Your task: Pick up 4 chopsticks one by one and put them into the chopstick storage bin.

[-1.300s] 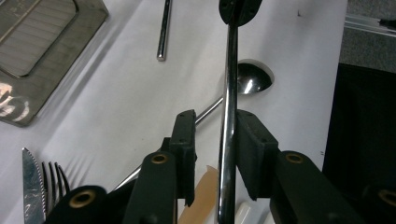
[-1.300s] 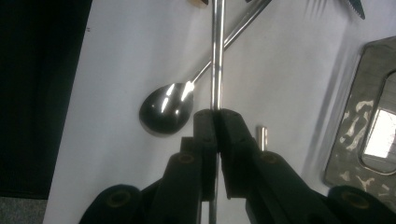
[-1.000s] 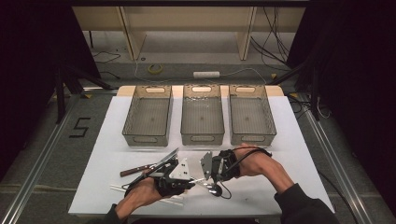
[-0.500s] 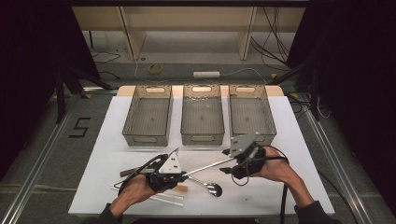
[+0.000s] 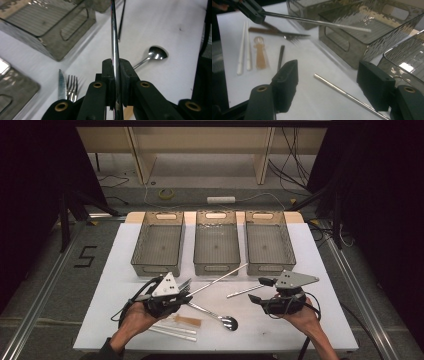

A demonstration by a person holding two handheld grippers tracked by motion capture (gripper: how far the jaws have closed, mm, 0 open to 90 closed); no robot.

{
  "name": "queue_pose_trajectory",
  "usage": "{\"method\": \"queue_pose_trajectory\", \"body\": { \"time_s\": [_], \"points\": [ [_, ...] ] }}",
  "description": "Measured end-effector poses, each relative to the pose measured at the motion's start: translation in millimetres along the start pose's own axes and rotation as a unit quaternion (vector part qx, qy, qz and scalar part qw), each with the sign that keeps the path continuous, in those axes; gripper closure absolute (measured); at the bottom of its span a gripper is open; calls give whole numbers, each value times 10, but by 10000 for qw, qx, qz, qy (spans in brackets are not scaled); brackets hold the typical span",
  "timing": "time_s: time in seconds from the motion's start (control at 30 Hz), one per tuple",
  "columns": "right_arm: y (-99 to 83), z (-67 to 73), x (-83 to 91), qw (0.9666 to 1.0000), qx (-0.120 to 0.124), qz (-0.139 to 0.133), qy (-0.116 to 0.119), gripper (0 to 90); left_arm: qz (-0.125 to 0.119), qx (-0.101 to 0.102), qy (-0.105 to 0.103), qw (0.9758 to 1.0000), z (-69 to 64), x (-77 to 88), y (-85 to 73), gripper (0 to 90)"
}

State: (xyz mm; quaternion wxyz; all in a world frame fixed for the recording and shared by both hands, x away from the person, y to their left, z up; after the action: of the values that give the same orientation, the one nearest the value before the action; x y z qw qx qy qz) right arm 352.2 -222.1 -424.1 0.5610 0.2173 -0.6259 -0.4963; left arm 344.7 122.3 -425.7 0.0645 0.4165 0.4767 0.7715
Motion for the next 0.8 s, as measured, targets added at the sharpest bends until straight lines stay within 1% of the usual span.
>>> {"method": "queue_pose_trajectory", "body": {
  "time_s": [0.07, 0.1, 0.13, 0.27, 0.3, 0.37, 0.43, 0.5, 0.57, 0.67, 0.73, 0.8],
  "points": [
    [-12, 8, 15, 9998, -116, -150, -50, 341, -29, 111, 88, 9999, 41, 13, 0, 829],
    [-21, 10, 17, 9997, -146, -202, -54, 340, -40, 197, 116, 9997, 63, 18, -2, 829],
    [-34, 13, 13, 9996, -189, -220, -66, 338, -47, 229, 140, 9996, 80, 20, -4, 829],
    [-69, 35, -18, 9996, -210, -164, -92, 332, -60, 479, 264, 9985, 187, 39, 0, 829],
    [-75, 41, -24, 9996, -209, -154, -93, 326, -46, 509, 303, 9982, 223, 50, 6, 829],
    [-84, 54, -32, 9995, -258, -188, -43, 321, -70, 614, 433, 9971, 309, 77, 20, 829],
    [-99, 69, -37, 9995, -269, -186, -19, 316, -114, 779, 531, 9955, 400, 94, 35, 829],
    [-119, 74, -42, 9994, -299, -170, -28, 311, -124, 892, 667, 9937, 491, 107, 46, 829],
    [-142, 77, -50, 9993, -335, -156, -43, 300, -146, 1023, 755, 9918, 579, 113, 54, 829],
    [-164, 85, -51, 9992, -375, -130, -45, 295, -85, 1187, 907, 9887, 708, 113, 62, 829],
    [-171, 95, -46, 9992, -379, -132, -41, 294, -54, 1307, 1020, 9861, 794, 92, 63, 829],
    [-173, 108, -37, 9991, -383, -147, -56, 295, -21, 1445, 1145, 9829, 888, 56, 51, 829]
  ]
}}
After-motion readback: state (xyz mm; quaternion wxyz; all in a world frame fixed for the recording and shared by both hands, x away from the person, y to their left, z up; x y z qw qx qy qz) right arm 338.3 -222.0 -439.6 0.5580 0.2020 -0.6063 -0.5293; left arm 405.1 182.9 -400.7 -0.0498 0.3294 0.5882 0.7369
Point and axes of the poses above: each handheld gripper's, and its own axes: x roughly backward along the jaws, y roughly out of its top, z roughly to its left, the point moved 2 cm from there along -x, roughly forward along the jaws, and after that the axes turned 15 degrees about y, right-handed, at the moved point
